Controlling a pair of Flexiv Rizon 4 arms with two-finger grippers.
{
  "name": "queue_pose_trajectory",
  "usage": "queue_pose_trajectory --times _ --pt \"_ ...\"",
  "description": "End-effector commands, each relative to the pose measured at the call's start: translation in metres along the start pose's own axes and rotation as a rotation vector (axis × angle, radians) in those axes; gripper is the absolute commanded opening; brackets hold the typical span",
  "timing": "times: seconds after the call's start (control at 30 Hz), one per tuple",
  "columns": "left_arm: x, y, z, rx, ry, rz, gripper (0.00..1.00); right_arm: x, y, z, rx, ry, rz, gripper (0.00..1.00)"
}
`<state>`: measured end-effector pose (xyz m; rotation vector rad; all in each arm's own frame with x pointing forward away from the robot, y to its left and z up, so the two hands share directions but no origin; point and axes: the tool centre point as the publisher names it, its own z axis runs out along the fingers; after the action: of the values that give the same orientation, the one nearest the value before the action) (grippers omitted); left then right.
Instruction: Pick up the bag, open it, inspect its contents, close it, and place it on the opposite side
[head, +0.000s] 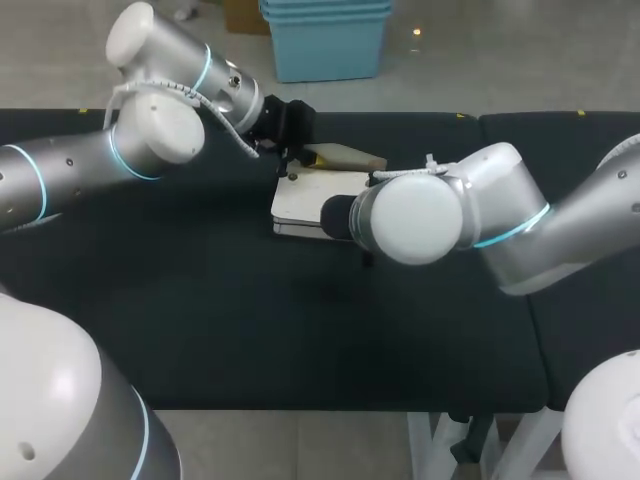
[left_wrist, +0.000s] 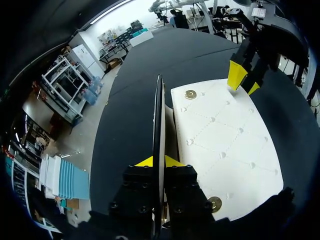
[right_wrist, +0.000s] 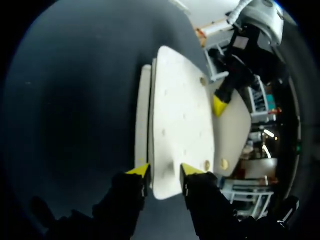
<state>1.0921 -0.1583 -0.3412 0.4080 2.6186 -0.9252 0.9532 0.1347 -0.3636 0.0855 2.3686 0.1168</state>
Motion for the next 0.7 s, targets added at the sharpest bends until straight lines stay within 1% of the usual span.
queue_pose_trajectory --times 0.03,0.2,0.6,0.63,0.7 --pt "-0.0011 0.0026 0.0015 0.004 0.009 -0.004 0.0 0.0027 0.0016 0.0071 -0.01 -0.018 0.005 0.35" --pt "-0.001 0.0041 0.0027 0.004 0.02 -0.011 0.0 0.0015 0.0043 0.0078 -0.018 -0.038 0.002 0.34" --pt "-0.0004 0.0054 0.0047 0.01 0.034 -0.016 0.0 0.0002 0.0095 0.0116 -0.014 -0.047 -0.003 0.32" --pt "-0.0003 0.0055 0.0048 0.011 0.035 -0.016 0.0 0.0 0.0103 0.0119 -0.014 -0.048 -0.004 0.31" --pt "0.0 0.0055 0.0048 0.013 0.035 -0.015 0.0 -0.0003 0.0111 0.0127 -0.011 -0.048 -0.008 0.25"
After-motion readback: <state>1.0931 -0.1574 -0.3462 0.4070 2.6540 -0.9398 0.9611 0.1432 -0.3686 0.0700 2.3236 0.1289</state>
